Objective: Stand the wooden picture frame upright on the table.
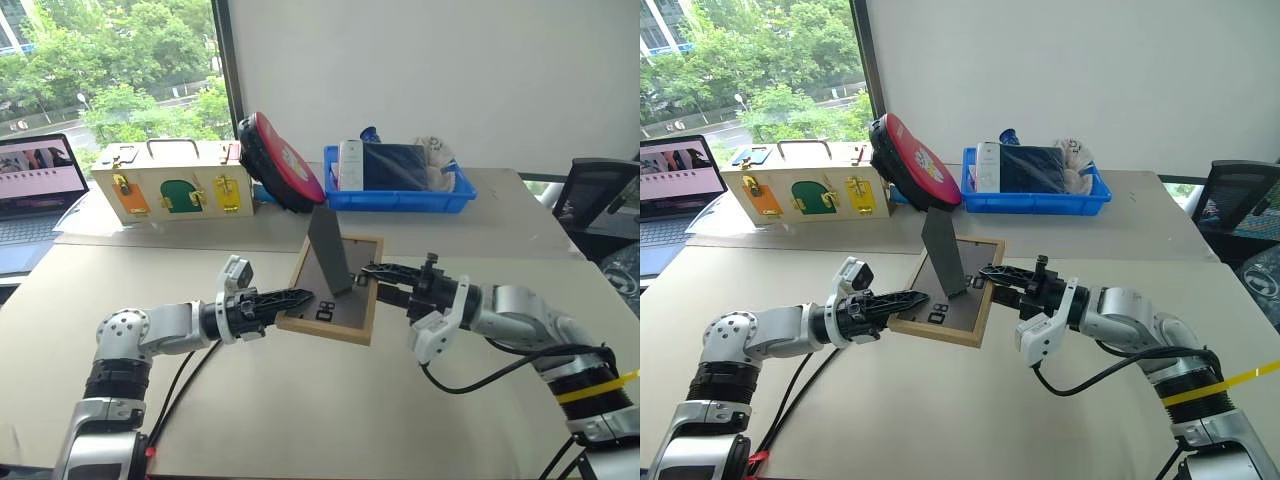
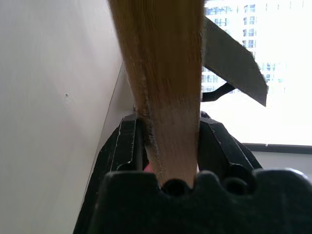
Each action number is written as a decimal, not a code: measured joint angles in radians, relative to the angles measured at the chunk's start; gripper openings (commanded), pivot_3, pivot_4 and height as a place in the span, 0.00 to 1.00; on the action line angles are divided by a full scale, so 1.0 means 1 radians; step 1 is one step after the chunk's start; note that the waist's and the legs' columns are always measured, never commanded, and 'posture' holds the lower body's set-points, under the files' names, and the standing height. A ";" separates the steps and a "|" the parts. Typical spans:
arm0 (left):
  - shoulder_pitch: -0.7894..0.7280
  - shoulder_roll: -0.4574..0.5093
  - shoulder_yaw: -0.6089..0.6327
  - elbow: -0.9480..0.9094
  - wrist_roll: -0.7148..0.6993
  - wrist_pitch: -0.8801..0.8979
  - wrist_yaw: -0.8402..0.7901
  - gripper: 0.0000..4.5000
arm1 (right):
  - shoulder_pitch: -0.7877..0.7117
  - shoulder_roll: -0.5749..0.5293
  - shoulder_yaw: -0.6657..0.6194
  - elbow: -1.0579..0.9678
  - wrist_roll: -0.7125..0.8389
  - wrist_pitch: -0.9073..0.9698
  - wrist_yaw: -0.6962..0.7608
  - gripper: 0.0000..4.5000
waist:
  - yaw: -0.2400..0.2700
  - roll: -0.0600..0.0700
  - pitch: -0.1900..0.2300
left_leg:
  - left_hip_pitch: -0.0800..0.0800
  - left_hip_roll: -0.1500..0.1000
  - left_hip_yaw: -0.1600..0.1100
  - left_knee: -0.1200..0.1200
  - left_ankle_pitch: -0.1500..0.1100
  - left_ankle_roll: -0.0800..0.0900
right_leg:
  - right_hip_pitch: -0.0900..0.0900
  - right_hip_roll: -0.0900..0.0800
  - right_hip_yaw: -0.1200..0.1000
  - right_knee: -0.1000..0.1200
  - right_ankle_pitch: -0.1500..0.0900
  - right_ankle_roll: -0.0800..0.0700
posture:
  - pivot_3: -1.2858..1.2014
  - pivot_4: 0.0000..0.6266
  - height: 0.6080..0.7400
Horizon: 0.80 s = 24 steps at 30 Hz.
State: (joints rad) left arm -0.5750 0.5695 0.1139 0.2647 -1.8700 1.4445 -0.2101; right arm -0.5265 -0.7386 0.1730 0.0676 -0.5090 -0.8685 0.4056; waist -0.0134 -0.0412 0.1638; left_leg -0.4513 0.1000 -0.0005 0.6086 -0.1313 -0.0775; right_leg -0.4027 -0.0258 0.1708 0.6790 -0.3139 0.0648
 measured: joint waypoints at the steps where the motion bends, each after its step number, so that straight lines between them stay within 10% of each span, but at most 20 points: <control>1: 0.010 0.008 -0.001 -0.034 0.041 -0.003 -0.040 0.77 | -0.003 0.005 0.001 0.000 0.004 0.000 0.000 0.27 | -0.001 0.000 0.000 | 0.000 0.000 0.000 0.000 0.000 0.000 | 0.000 0.000 0.000 0.000 0.000 0.000 | 0.52 0.24 0.84; 4: 0.070 0.091 -0.015 -0.175 0.254 -0.082 -0.222 0.99 | -0.010 0.000 0.006 0.011 0.015 0.001 0.013 0.27 | -0.005 0.000 0.000 | 0.001 0.000 0.000 -0.001 0.000 -0.001 | 0.000 0.000 0.000 0.000 0.000 -0.001 | 0.52 0.24 0.84; 10: 0.217 0.246 -0.142 -0.324 0.836 -0.606 -0.615 1.00 | -0.051 0.005 -0.006 0.139 0.172 0.117 0.092 0.27 | -0.005 0.005 0.004 | 0.007 0.000 0.001 0.000 0.000 0.000 | 0.008 -0.001 0.000 -0.003 0.000 -0.002 | 0.52 0.24 0.84; 18: 0.207 0.176 -0.075 -0.228 1.150 -1.030 -0.734 1.00 | -0.176 0.061 -0.073 0.030 1.091 1.221 0.534 0.27 | -0.001 0.006 0.006 | 0.007 0.001 0.000 -0.001 -0.001 0.004 | 0.011 0.000 -0.001 -0.004 0.000 -0.002 | 0.52 0.24 0.84; 24: 0.204 0.135 -0.073 -0.209 1.239 -1.098 -0.763 1.00 | -0.280 0.076 -0.060 0.009 1.260 1.647 0.616 0.27 | -0.002 0.006 0.006 | 0.005 0.002 0.000 0.000 -0.001 0.005 | 0.006 0.001 -0.001 -0.003 0.000 -0.001 | 0.52 0.24 0.84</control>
State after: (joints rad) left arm -0.3709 0.7044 0.0410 0.0561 -0.6306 0.3465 -0.9730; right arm -0.8066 -0.6622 0.1130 0.0766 0.7506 0.7787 1.0213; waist -0.0155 -0.0350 0.1701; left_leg -0.4468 0.1016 -0.0004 0.6081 -0.1325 -0.0728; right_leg -0.3963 -0.0253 0.1695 0.6756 -0.3138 0.0634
